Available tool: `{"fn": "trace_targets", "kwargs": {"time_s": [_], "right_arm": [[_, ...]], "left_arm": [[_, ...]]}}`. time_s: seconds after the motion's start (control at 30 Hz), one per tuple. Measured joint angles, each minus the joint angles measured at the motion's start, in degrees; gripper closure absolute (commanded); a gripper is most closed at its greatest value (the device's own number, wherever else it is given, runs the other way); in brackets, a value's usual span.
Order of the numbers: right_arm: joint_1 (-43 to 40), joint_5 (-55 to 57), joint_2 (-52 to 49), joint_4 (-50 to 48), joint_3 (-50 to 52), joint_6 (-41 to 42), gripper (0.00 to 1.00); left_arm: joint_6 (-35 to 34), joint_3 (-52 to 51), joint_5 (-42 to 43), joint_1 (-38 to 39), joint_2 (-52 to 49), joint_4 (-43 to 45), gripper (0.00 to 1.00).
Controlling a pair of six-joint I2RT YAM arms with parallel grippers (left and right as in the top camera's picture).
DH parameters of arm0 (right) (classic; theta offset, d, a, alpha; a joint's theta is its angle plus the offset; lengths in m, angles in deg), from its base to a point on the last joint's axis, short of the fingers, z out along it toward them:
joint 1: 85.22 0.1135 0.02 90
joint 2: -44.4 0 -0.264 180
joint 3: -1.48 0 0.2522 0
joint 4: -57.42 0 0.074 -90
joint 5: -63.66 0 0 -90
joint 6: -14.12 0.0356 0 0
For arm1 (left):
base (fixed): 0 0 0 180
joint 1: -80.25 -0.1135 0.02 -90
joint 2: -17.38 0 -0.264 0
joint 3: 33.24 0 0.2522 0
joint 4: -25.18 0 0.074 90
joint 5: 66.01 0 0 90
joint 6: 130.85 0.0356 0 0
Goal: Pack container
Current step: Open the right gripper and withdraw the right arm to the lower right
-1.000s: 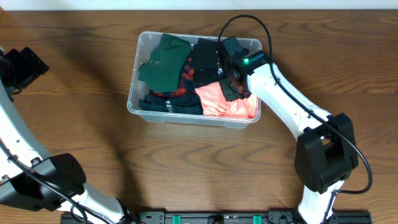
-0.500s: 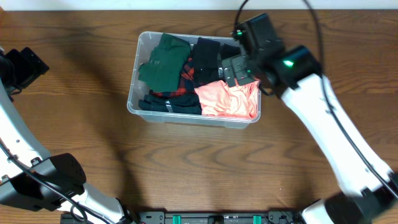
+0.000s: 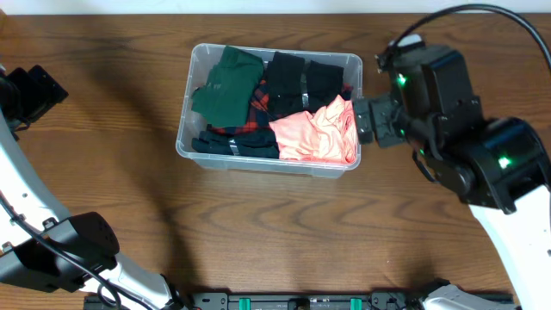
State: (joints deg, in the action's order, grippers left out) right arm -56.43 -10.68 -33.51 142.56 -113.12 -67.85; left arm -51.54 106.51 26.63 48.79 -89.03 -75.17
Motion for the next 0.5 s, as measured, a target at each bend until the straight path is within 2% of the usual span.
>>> {"fn": "trace_targets", "kwargs": {"time_s": [0.3,0.37,0.5], "right_arm": [[-3.04,2.38,0.59,-0.04,0.26,-0.2,0.01],[-4.98,1.84,2.08,-3.32,2.14,-0.2,0.01],[-10.05,-1.53,9.62,-17.27,12.81,-0.44,0.01]], "left_arm": [[0.0,0.0,0.0,0.0,0.0,0.02,0.02],[0.0,0.0,0.0,0.0,0.0,0.02,0.02],[0.0,0.0,0.0,0.0,0.0,0.02,0.02]]}}
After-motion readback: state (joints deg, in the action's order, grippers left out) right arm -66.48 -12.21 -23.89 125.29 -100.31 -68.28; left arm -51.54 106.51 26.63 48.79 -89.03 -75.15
